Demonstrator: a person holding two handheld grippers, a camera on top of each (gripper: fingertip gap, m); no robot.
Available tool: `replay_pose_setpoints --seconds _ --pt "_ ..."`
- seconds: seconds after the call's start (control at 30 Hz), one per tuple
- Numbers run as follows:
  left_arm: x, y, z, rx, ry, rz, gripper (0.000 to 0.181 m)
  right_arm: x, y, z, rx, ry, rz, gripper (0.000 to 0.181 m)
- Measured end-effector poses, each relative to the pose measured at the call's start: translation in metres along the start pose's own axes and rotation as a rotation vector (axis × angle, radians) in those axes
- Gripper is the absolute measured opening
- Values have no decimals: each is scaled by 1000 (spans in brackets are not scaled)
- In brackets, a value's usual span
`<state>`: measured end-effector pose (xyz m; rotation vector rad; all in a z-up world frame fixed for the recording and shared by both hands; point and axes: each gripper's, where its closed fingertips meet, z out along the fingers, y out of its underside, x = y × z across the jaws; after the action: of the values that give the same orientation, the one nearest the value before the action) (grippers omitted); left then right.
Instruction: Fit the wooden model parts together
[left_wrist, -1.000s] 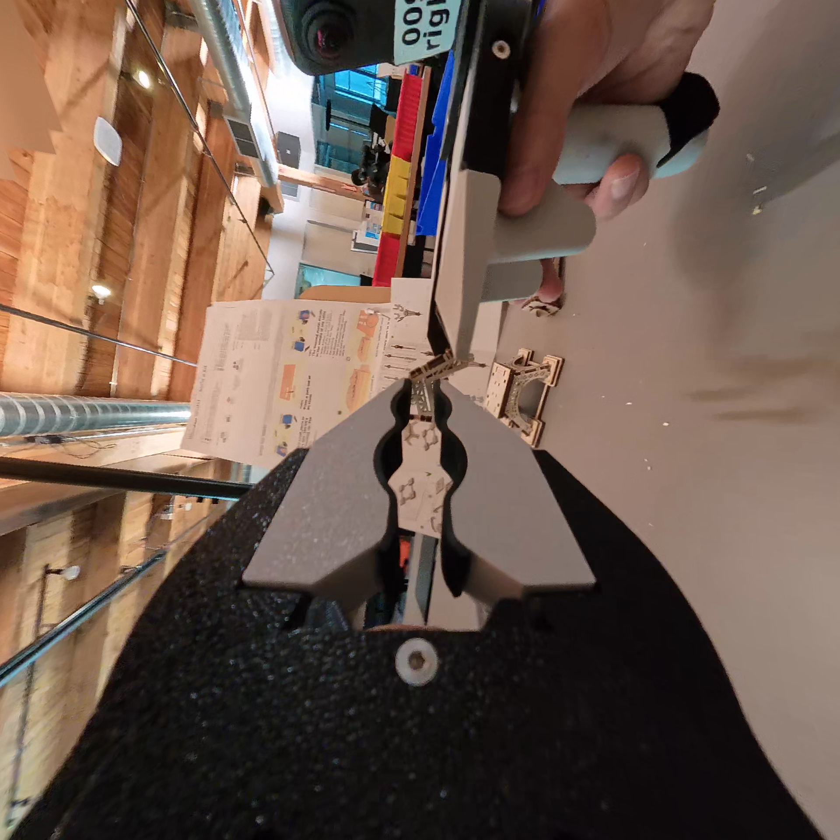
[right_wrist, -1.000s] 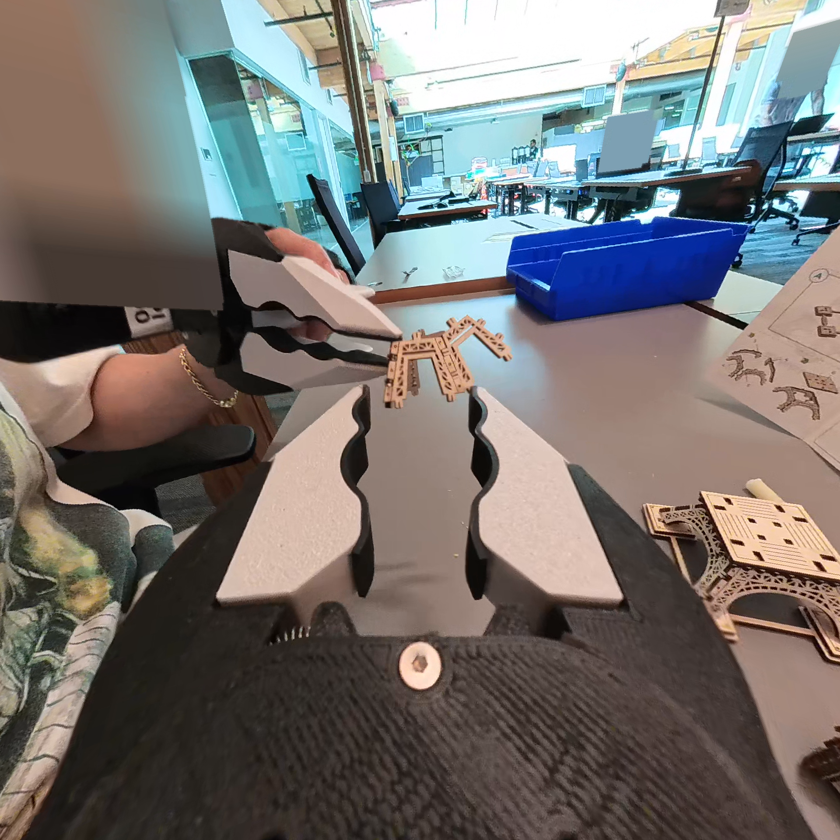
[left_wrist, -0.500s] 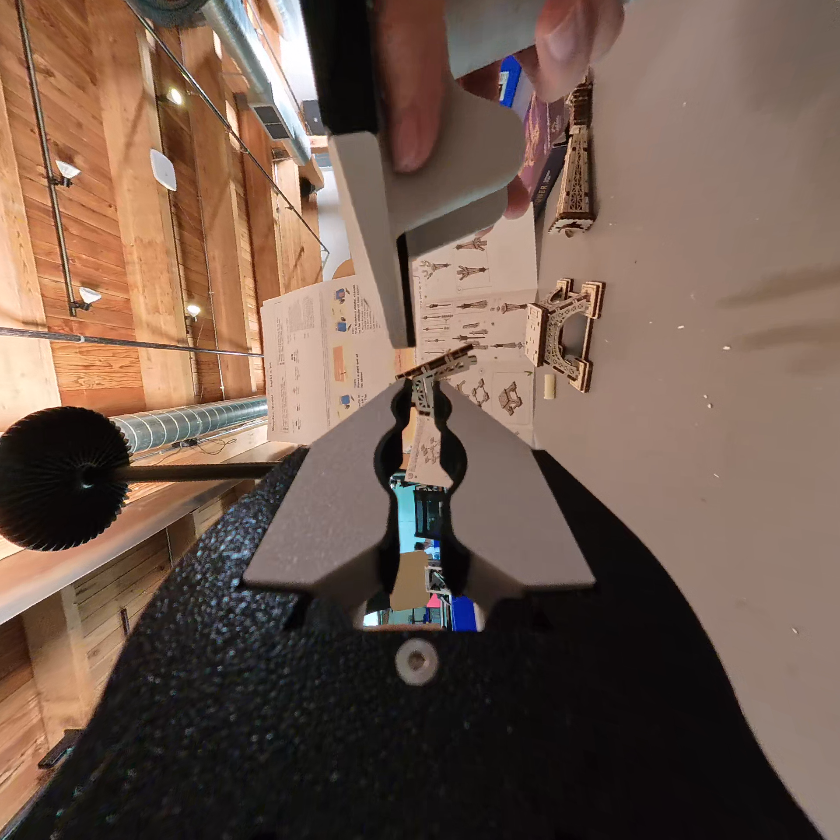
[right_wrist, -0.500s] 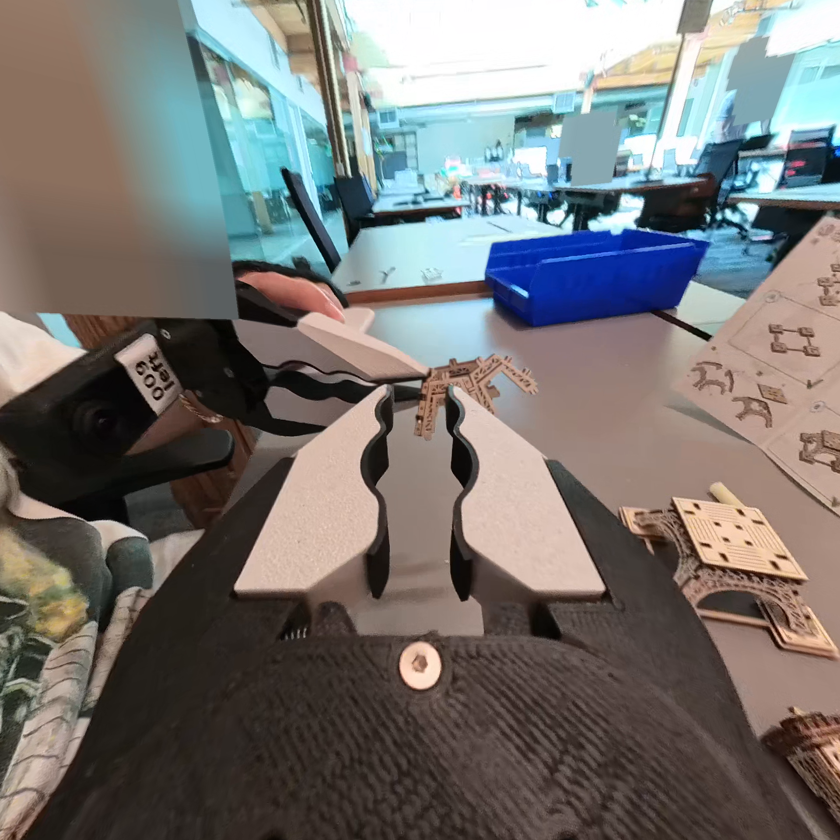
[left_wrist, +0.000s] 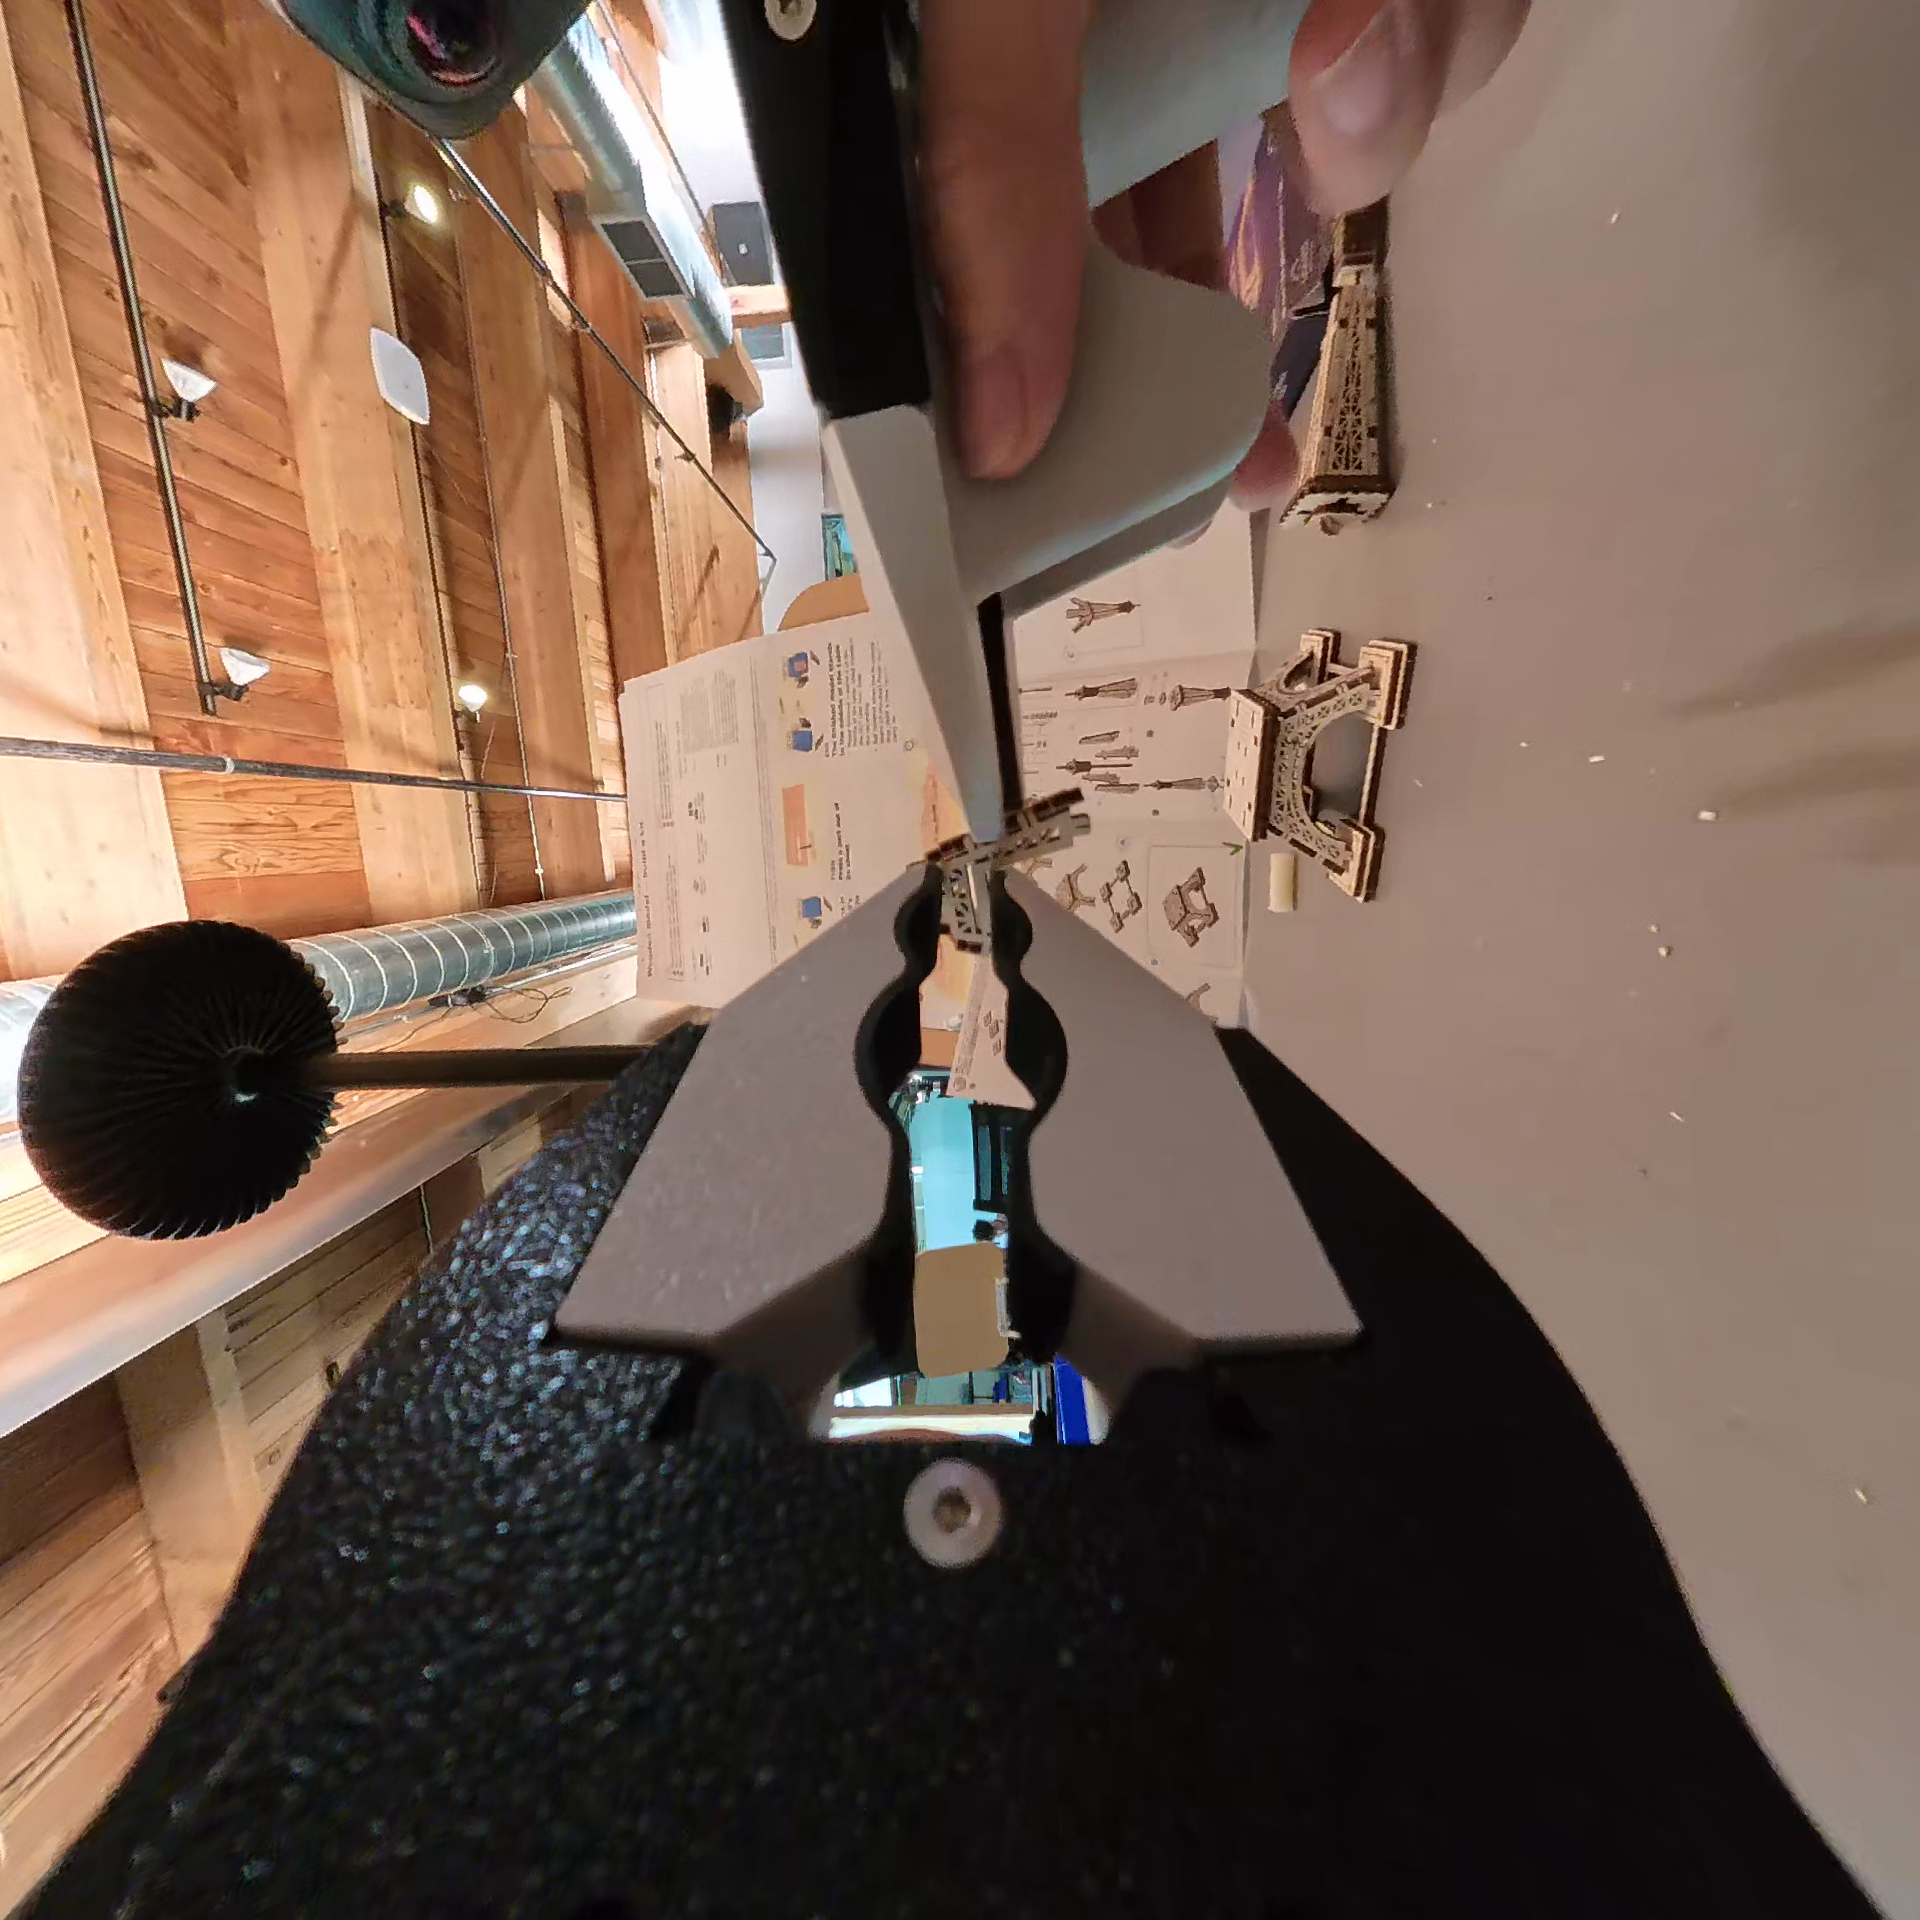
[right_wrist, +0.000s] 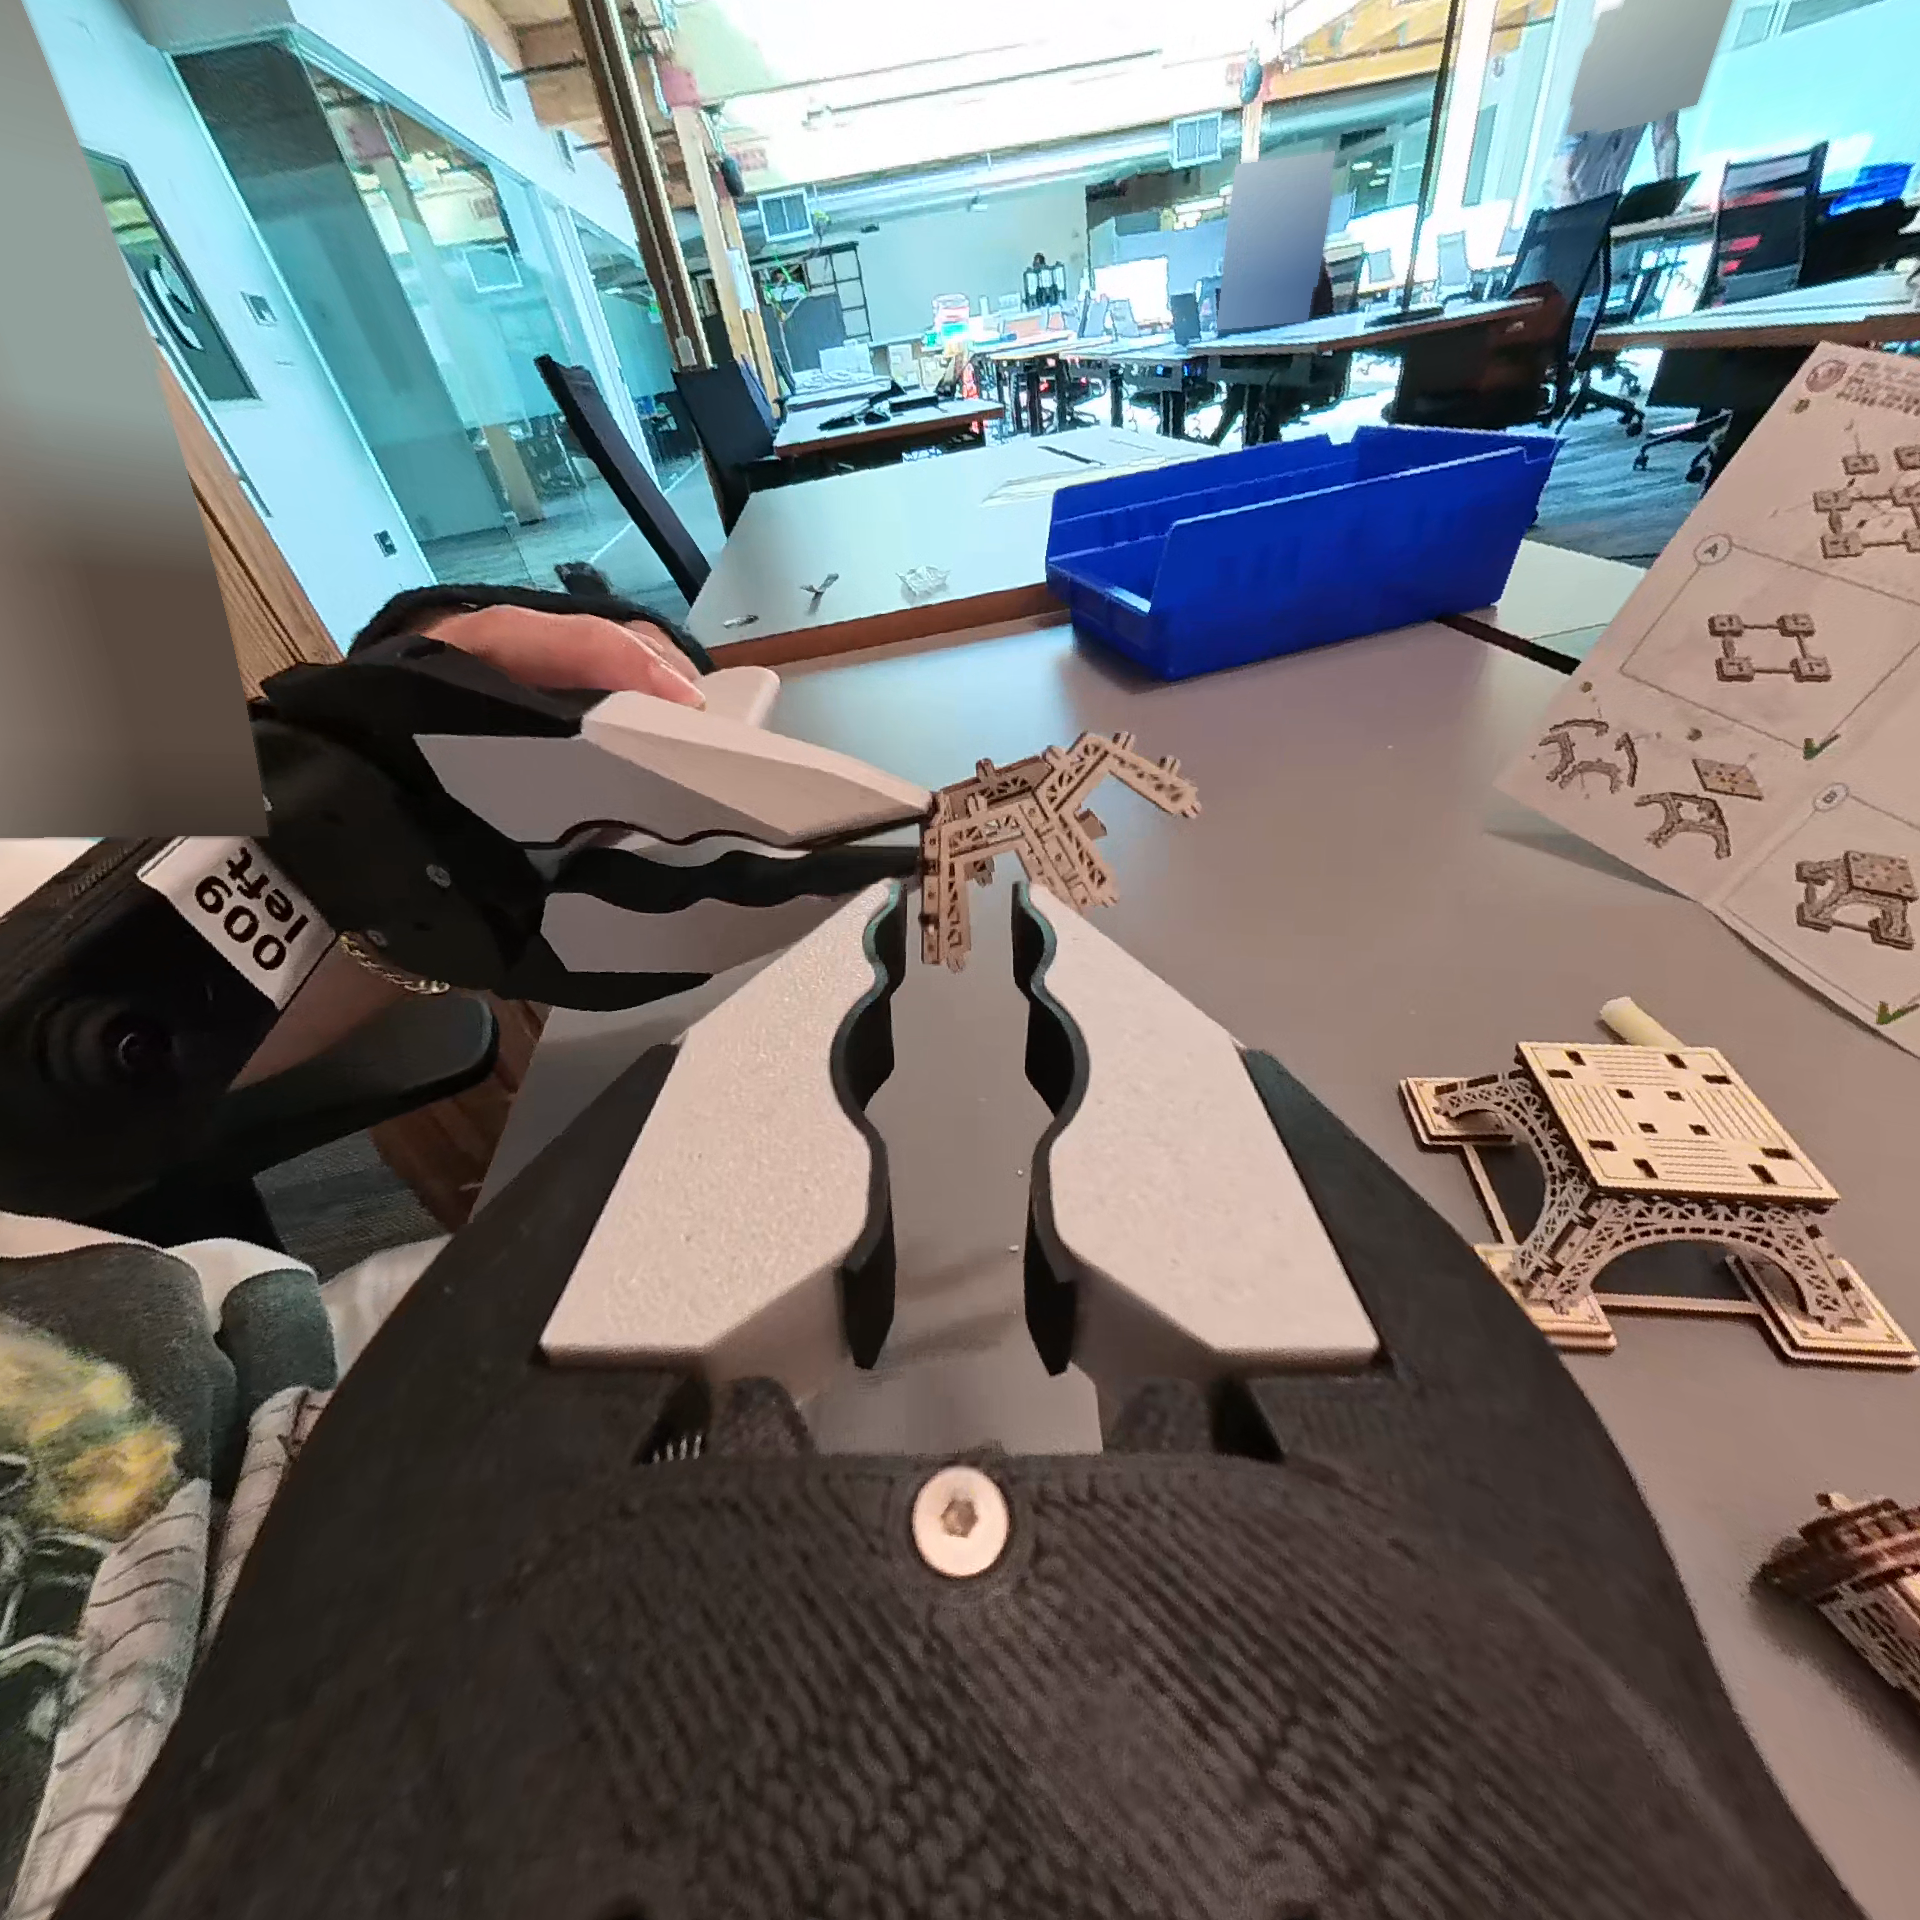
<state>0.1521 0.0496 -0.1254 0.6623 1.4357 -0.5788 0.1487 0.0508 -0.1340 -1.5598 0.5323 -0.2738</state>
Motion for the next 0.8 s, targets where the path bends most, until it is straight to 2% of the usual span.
replay_pose_setpoints --seconds 0.3,0.53,0.8 --pt "0 -2 1 0 6 8 7 -2 -1 2 20 18 -98 6" --pt "1 -1 2 -17 22 -2 7 1 0 4 20 55 -170 6" --pt "6 2 4 -38 74 -47 6 4 3 6 -30 140 -389 6"
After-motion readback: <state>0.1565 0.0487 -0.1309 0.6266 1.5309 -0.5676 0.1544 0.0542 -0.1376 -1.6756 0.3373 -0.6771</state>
